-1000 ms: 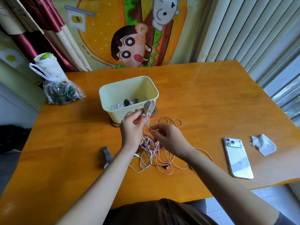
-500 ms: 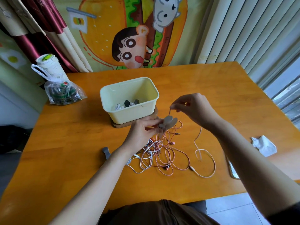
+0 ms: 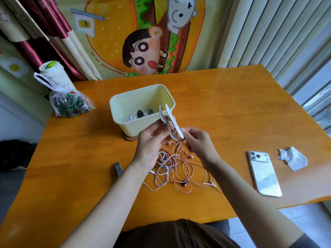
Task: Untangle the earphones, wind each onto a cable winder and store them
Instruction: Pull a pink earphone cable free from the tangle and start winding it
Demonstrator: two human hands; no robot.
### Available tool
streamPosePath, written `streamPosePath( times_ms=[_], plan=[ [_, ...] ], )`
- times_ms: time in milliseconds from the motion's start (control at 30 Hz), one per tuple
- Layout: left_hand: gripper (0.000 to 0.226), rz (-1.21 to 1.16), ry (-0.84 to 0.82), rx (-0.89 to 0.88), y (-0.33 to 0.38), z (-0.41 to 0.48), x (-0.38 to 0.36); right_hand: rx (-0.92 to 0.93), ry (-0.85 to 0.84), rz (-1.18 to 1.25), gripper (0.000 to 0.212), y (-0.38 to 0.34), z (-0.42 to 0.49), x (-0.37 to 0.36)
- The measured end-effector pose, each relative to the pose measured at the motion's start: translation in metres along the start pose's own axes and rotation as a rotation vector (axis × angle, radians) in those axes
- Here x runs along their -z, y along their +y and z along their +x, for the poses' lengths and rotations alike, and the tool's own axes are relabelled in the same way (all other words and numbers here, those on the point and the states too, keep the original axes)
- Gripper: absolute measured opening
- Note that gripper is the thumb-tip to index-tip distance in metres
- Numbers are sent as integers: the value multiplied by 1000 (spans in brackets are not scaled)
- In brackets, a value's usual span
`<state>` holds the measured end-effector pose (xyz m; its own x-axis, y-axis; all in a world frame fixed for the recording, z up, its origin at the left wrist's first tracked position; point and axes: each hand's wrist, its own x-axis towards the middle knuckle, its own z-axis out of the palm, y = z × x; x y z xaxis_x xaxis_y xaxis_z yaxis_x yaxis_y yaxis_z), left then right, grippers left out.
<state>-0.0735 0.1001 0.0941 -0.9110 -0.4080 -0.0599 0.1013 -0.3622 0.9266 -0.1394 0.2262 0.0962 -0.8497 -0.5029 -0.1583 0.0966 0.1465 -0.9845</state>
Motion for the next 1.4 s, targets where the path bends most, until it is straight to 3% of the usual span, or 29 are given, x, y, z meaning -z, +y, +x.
streamPosePath(
  times_ms=[200, 367, 467, 600, 800, 1133, 1400],
  plan=[
    [29, -56, 138, 19, -3, 6, 1, -11, 10, -46, 16, 15, -4, -10],
    [30, 137, 260, -14, -13, 8, 5, 16, -31, -229, 20, 17, -11, -13],
    [27, 405, 281, -99, -19, 11, 15, 59, -102, -334, 17, 11, -15, -16],
    [27, 716, 193, -112, -22, 9, 29, 158, -180, -551, 19, -9, -12, -6],
    [29, 660, -122, -55, -23, 5, 36, 293, -113, -816, 19, -37, 5, 23],
    [36, 361, -327, 72, -8, -4, 16, 294, 9, -694, 16, -27, 19, 39],
    [31, 165, -253, 18, 2, -3, 2, 31, 2, -228, 25, -5, 10, 33]
  ],
)
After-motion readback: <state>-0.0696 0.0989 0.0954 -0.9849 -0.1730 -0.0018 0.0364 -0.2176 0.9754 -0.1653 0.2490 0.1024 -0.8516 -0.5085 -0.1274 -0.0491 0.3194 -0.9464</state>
